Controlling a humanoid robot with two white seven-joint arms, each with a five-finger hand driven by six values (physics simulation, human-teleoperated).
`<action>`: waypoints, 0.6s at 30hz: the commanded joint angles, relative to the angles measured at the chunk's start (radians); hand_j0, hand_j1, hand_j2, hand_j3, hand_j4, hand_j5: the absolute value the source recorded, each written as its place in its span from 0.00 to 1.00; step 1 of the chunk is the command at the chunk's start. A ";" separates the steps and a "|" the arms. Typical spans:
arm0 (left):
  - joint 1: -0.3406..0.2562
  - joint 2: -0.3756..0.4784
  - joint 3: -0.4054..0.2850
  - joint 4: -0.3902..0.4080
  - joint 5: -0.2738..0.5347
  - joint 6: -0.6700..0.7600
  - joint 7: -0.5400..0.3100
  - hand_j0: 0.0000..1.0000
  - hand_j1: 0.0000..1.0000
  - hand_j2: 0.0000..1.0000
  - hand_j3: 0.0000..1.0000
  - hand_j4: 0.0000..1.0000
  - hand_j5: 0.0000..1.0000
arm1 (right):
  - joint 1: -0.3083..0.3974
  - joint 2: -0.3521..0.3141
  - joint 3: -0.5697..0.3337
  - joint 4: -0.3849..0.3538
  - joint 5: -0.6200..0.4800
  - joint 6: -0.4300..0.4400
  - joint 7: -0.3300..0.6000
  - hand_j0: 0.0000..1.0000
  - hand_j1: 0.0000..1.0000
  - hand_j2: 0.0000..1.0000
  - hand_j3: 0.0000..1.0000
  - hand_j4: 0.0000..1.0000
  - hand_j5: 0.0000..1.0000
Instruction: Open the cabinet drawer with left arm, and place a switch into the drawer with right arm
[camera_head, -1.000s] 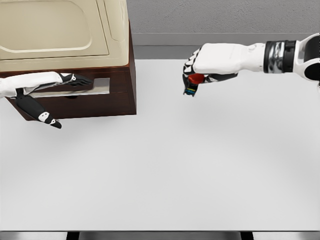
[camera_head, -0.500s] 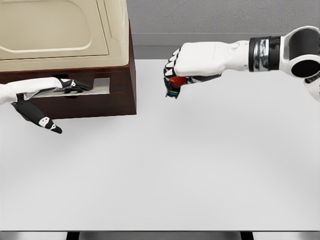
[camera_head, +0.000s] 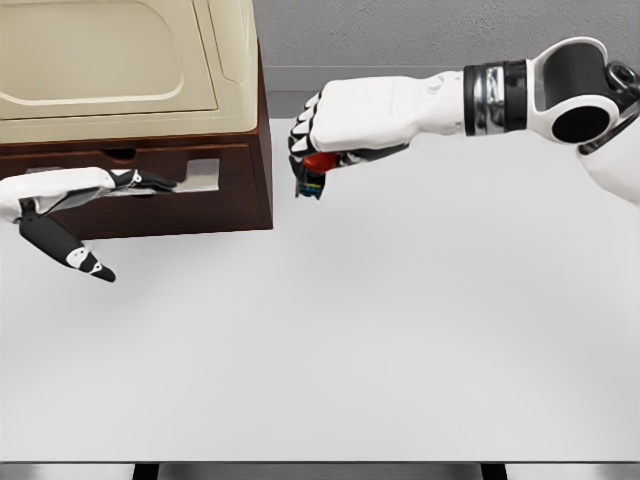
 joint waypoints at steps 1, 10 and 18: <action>0.000 0.024 -0.009 0.009 -0.062 -0.003 0.006 1.00 1.00 1.00 1.00 1.00 1.00 | 0.000 0.001 0.000 -0.001 -0.024 0.003 0.000 0.49 0.49 0.49 0.49 0.49 0.49; 0.000 0.051 -0.010 0.009 -0.022 -0.003 0.006 1.00 1.00 1.00 1.00 1.00 1.00 | -0.025 0.001 0.009 -0.001 -0.070 0.003 0.000 0.49 0.49 0.49 0.49 0.49 0.49; 0.025 0.043 -0.009 0.007 0.047 -0.008 0.006 1.00 1.00 1.00 1.00 1.00 1.00 | -0.037 0.007 0.023 0.000 -0.070 0.003 0.000 0.49 0.49 0.49 0.49 0.49 0.49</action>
